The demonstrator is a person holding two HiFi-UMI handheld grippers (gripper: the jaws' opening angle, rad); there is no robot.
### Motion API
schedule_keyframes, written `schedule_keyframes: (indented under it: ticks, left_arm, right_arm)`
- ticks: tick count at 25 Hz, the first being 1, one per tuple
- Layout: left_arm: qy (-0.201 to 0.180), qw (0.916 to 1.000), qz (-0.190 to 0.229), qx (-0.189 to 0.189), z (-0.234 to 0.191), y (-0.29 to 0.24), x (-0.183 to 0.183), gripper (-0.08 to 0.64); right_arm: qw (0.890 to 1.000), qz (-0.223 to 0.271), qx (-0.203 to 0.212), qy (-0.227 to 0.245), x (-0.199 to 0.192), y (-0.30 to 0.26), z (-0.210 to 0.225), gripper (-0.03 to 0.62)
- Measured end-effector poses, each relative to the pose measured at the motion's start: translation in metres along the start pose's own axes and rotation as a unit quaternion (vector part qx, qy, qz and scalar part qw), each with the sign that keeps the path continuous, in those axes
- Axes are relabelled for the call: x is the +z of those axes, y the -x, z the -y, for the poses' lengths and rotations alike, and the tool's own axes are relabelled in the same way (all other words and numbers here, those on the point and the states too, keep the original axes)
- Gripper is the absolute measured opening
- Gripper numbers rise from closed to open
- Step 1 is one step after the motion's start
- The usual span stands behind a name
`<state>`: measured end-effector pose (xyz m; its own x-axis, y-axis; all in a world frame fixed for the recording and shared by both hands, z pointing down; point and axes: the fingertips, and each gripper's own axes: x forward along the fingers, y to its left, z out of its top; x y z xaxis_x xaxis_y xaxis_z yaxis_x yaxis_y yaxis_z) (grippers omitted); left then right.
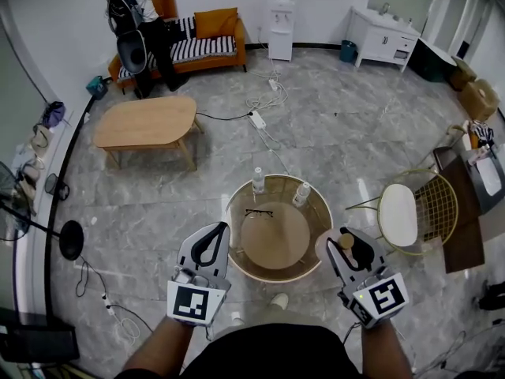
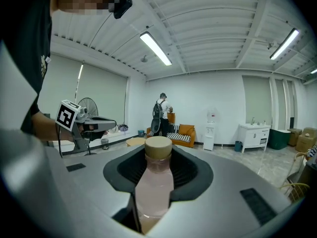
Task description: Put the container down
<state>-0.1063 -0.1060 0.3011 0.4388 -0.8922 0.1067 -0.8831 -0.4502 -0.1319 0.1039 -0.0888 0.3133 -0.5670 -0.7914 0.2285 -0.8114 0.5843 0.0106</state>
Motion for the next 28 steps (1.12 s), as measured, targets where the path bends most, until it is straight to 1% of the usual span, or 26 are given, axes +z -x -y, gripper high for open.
schedule_keyframes:
  ticks: [6,11,16,19,21,24,26,28]
  left_arm:
    - [-0.009,0.9996,0.000,0.026,0.005,-0.019,0.012,0.015]
    - [-0.011,0.9991,-0.004,0.041,0.017,-0.034,0.011,0.015]
    - [-0.014,0.9989,-0.013,0.042,0.026,-0.044,0.007,0.015]
    - [-0.010,0.9982,-0.009,0.058,0.024,-0.046,0.010,0.015]
    - [-0.017,0.9977,-0.010,0.065,0.020,-0.046,0.012,0.015]
    - [-0.031,0.9971,-0.020,0.067,0.017,-0.047,0.007,0.015]
    - [-0.031,0.9975,-0.022,0.060,0.018,-0.047,-0.001,0.015]
    - [-0.028,0.9979,-0.022,0.054,0.019,-0.051,-0.005,0.015]
  right_arm:
    - [1.000,0.010,0.025,0.000,0.006,-0.011,0.027,0.147]
    - [0.999,-0.001,0.047,-0.003,-0.005,-0.014,0.045,0.147]
    - [0.999,-0.001,0.051,-0.013,-0.016,-0.018,0.060,0.147]
    - [0.998,-0.009,0.060,-0.015,-0.023,-0.020,0.065,0.147]
    - [0.998,-0.008,0.060,-0.017,-0.024,-0.023,0.067,0.147]
    - [0.998,-0.019,0.065,-0.020,-0.032,-0.026,0.065,0.147]
    - [0.997,-0.035,0.069,-0.025,-0.039,-0.028,0.063,0.147]
    - [0.997,-0.040,0.066,-0.025,-0.045,-0.031,0.063,0.146]
